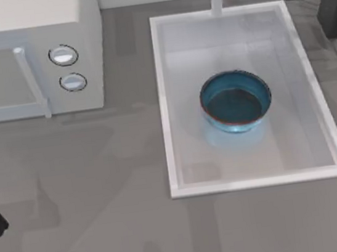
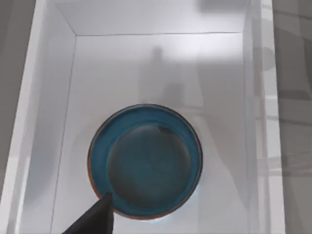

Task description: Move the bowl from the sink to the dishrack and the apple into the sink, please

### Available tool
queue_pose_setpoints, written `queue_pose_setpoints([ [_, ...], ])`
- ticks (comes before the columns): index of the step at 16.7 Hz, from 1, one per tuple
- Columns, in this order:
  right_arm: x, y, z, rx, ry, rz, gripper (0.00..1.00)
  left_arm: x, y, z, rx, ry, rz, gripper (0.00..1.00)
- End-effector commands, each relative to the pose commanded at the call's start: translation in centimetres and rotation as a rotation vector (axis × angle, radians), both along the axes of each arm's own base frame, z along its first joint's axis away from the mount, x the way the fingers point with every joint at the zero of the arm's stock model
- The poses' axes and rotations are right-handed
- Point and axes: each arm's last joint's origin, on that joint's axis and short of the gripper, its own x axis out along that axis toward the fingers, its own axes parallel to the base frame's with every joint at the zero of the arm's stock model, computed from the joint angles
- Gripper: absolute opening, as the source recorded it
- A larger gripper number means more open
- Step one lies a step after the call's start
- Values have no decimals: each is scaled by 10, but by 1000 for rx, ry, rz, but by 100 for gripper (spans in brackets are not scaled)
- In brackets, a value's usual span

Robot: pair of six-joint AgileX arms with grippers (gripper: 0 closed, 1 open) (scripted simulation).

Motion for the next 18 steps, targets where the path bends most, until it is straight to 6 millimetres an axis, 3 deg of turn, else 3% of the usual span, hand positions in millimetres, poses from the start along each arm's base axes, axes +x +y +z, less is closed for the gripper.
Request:
queue_pose_setpoints([
  [4, 73, 62, -45, -38, 224, 1, 100, 0, 0, 0, 0, 0, 0, 100],
  [7, 105, 106, -93, -73, 352, -3, 100, 0, 0, 0, 0, 0, 0, 100],
  [10, 120, 139, -138, -103, 442, -11, 100, 0, 0, 0, 0, 0, 0, 100],
  [13, 123, 160, -168, -121, 492, -17, 100, 0, 0, 0, 0, 0, 0, 100],
  [18, 124, 166, -178, -127, 506, -20, 100, 0, 0, 0, 0, 0, 0, 100],
])
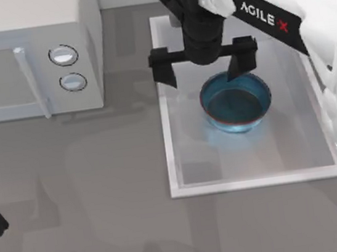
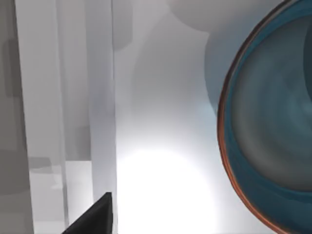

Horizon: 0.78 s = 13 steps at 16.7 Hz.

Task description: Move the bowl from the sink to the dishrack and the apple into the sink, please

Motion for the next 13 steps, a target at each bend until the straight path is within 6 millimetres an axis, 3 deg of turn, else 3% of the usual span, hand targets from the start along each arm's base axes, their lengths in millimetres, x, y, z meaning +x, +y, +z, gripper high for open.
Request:
queue_pose_setpoints([
  [4, 3, -1, -8, 0, 1, -2, 100, 0, 0, 0, 0, 0, 0, 100],
  [10, 18, 0, -80, 0, 0, 0, 100, 0, 0, 0, 0, 0, 0, 100],
  [13, 20, 0, -98, 0, 0, 0, 100, 0, 0, 0, 0, 0, 0, 100],
])
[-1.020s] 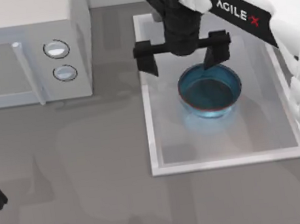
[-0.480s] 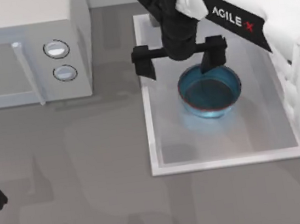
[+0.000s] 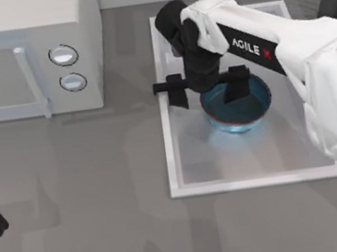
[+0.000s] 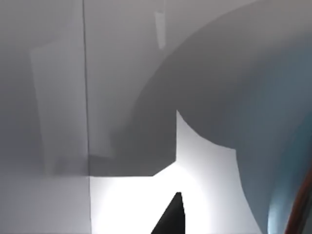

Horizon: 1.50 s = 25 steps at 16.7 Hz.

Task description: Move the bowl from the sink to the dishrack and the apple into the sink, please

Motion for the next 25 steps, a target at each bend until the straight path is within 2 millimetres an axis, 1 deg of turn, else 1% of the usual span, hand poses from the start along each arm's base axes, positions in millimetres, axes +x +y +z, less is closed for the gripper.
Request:
queue_pose_setpoints([
  [3, 0, 0, 0, 0, 0, 0, 100, 0, 0, 0, 0, 0, 0, 100],
  [16, 0, 0, 0, 0, 0, 0, 2, 0, 0, 0, 0, 0, 0, 100],
  [17, 0, 0, 0, 0, 0, 0, 0, 0, 0, 0, 0, 0, 0, 100],
  [24, 0, 0, 0, 0, 0, 0, 0, 0, 0, 0, 0, 0, 0, 100],
  [25, 1, -1, 3, 1, -4, -3, 0, 0, 0, 0, 0, 0, 0, 100],
])
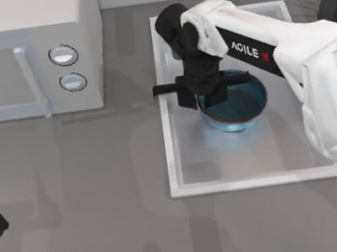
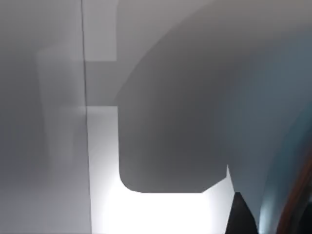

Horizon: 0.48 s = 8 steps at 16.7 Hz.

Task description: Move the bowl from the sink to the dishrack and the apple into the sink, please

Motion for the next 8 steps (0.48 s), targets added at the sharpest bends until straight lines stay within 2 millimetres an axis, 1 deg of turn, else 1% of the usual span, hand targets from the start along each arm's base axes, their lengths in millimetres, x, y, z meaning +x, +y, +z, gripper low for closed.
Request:
queue_pose_setpoints([
  [2, -2, 2, 5, 0, -1, 0, 0, 0, 0, 0, 0, 0, 0, 100],
  [4, -12, 12, 24, 1, -3, -2, 0, 0, 0, 0, 0, 0, 0, 100],
  [6, -31, 24, 56, 2, -5, -7, 0, 0, 0, 0, 0, 0, 0, 100],
  [8, -59, 37, 98, 3, -5, -11, 0, 0, 0, 0, 0, 0, 0, 100],
])
